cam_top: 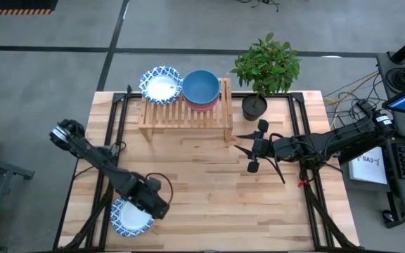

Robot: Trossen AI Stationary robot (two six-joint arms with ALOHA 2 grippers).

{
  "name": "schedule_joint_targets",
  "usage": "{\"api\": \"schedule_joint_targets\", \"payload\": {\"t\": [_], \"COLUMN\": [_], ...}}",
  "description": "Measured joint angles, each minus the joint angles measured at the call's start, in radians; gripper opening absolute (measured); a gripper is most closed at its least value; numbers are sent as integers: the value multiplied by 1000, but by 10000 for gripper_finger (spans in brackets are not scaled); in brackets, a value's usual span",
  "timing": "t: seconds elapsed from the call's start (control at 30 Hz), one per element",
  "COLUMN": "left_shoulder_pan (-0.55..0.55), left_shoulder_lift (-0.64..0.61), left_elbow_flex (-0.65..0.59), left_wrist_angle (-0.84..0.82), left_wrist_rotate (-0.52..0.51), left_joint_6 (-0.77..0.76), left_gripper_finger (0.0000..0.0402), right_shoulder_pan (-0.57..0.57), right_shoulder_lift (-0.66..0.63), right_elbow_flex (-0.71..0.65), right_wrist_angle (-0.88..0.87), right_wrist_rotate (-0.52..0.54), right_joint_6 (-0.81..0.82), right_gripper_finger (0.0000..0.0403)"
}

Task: Place and stack bowls onto a shelf
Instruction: Stack the white bowl on the top of the other white bowl on the shelf

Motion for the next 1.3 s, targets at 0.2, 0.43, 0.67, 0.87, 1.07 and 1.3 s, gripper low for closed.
{"api": "schedule_joint_targets", "payload": {"t": [0.2, 0.43, 0.67, 0.87, 1.07, 1.3], "left_shoulder_pan": [-43, -81, -90, -96, -96, -96], "left_shoulder_lift": [118, 246, 303, 303, 303, 298], "left_elbow_flex": [111, 165, 195, 163, 128, 130], "left_wrist_angle": [-79, -80, -81, -80, -77, -84], "left_wrist_rotate": [20, 21, -10, -26, -1, 6], "left_joint_6": [-2, -34, -11, -16, -15, 59], "left_gripper_finger": [56, 159, 210, 183, 121, 10], "right_shoulder_pan": [0, 0, 0, 0, 0, 0], "right_shoulder_lift": [0, 0, 0, 0, 0, 0], "right_elbow_flex": [0, 0, 0, 0, 0, 0], "right_wrist_angle": [-8, -8, -9, -11, -14, -14], "right_wrist_rotate": [0, 0, -1, -1, -1, -1], "right_joint_6": [3, 4, 13, 15, 25, 25], "right_gripper_finger": [150, 150, 150, 150, 150, 150]}}
